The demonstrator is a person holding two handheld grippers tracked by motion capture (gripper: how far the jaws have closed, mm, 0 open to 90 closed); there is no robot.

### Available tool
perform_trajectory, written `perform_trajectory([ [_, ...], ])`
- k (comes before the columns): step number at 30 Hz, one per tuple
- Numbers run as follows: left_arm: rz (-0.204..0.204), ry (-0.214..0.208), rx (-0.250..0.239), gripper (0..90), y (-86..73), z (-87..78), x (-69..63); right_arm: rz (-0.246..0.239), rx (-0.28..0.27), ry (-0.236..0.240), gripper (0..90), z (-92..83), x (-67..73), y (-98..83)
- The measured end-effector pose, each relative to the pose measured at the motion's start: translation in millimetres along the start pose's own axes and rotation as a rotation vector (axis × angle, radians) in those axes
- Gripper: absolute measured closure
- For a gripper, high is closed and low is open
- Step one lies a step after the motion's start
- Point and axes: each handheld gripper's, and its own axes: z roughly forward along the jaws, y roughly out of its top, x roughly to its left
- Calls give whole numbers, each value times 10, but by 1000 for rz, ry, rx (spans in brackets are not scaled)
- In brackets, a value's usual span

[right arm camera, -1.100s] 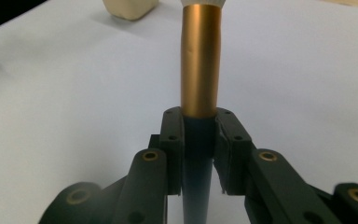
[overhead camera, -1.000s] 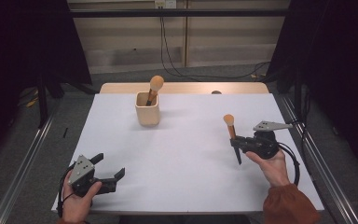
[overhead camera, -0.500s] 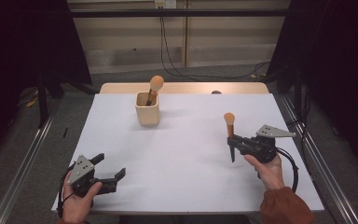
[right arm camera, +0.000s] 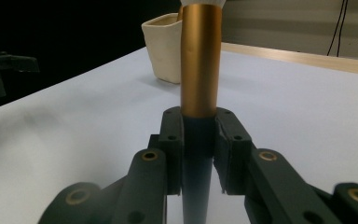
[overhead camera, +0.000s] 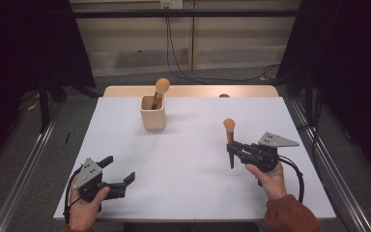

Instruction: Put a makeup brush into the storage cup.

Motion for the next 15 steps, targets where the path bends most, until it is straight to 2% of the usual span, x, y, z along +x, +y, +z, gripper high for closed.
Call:
perform_trajectory([
  [2, -9, 1, -1, 33, 22, 6, -31, 6, -2, 9, 755, 12, 16, -2],
  [10, -1, -21, -18, 31, 120, 29, -120, -4, -18, 29, 756, 42, 62, 3],
  [12, 31, -7, -20, 31, 139, 44, -143, -11, -19, 35, 755, 65, 79, -4],
  [15, 3, -26, -32, 31, 159, 76, -157, -14, -15, 51, 756, 104, 121, -22],
])
